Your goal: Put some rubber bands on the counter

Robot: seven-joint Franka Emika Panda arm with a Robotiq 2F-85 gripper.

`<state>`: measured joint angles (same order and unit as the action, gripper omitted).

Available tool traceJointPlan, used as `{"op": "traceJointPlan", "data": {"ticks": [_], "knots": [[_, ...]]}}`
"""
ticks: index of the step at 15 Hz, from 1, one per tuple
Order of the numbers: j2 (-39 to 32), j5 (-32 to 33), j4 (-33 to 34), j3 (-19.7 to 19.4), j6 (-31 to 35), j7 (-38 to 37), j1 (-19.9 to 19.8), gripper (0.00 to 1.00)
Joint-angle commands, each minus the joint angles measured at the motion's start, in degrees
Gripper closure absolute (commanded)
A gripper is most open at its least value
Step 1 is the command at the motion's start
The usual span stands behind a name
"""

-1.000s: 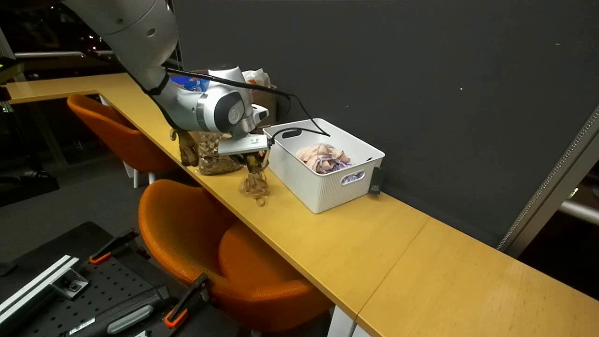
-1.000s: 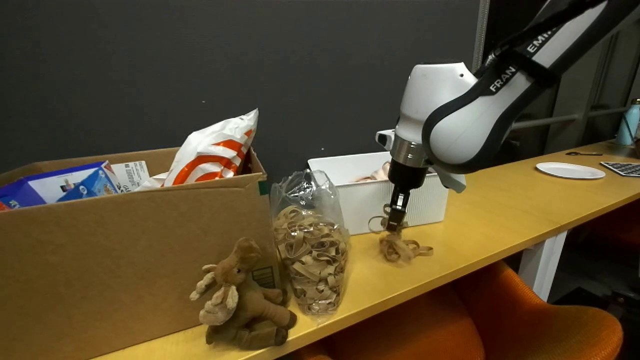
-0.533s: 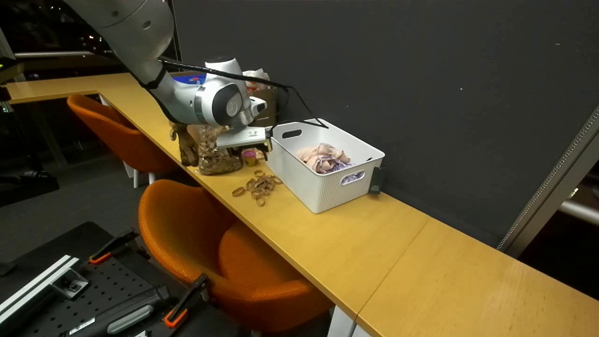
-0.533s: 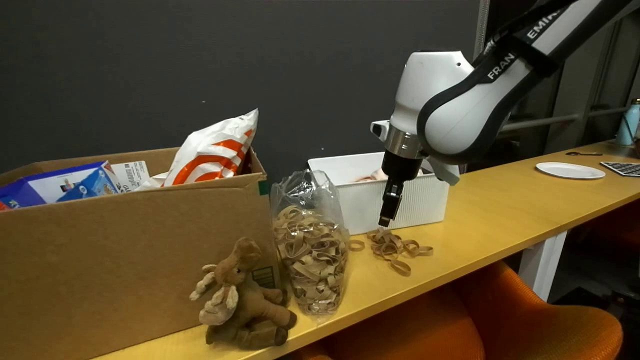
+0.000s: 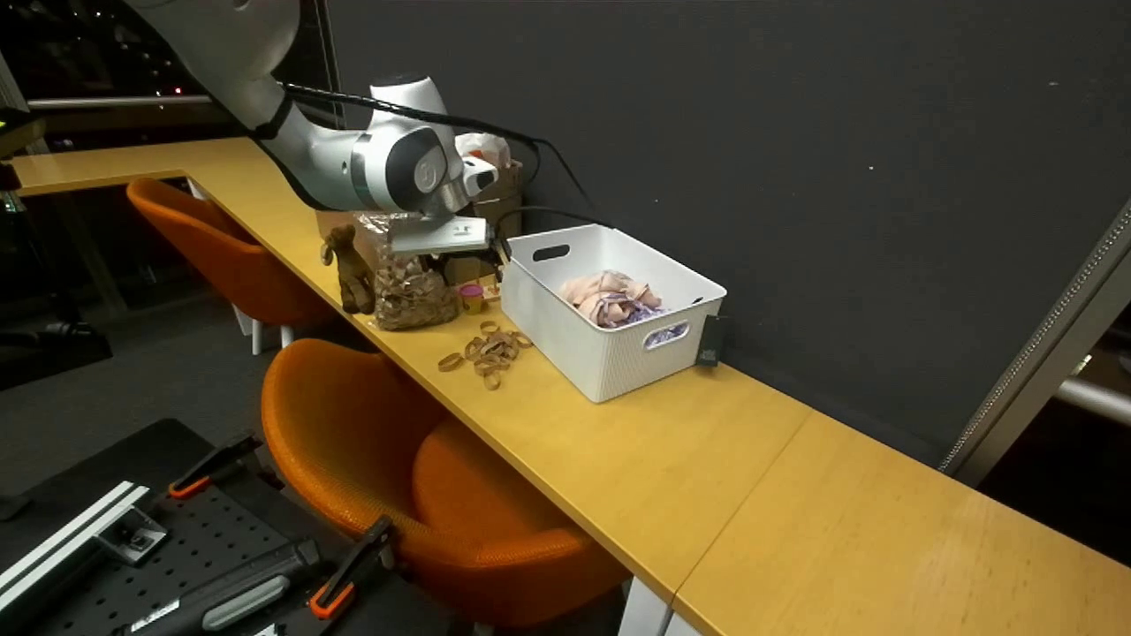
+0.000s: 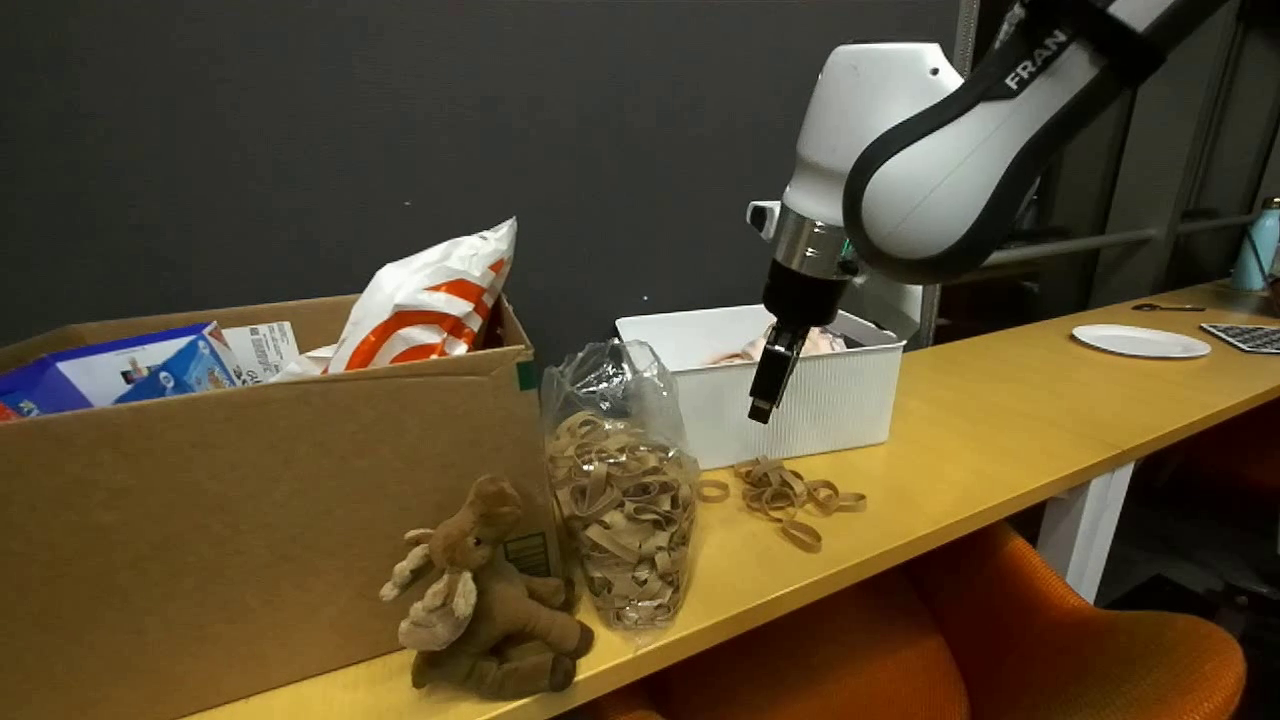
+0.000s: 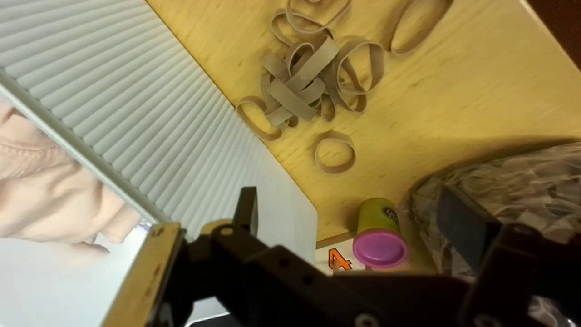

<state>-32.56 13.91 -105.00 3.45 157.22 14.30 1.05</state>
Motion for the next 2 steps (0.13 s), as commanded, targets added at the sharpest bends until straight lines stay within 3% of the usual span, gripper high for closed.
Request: {"op": "traceJointPlan", "data": {"ticks": [1, 2], "knots": [[3.17, -1.52, -2.90, -0.21, -0.74, -2.31, 0.85, 0.00], [3.54, -1.60, -3.52, -0.31, -0.40, -3.06, 1.03, 0.00]]}}
